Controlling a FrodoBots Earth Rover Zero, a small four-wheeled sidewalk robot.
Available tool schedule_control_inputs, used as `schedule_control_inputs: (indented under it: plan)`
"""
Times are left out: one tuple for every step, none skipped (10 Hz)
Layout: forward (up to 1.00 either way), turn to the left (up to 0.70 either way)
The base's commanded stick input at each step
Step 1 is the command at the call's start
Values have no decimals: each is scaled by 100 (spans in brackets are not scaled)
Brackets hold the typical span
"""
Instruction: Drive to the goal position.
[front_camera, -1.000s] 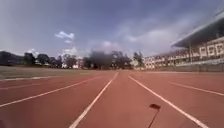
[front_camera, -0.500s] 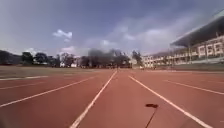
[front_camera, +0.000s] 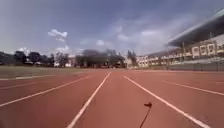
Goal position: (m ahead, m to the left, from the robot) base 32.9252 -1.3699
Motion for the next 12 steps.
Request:
schedule_control_inputs:
  plan:
    - [70,0]
    - [70,0]
    - [70,0]
    - [70,0]
    - [70,0]
    - [70,0]
    - [70,0]
    - [70,0]
    - [70,0]
    - [70,0]
    - [70,-35]
    - [70,-35]
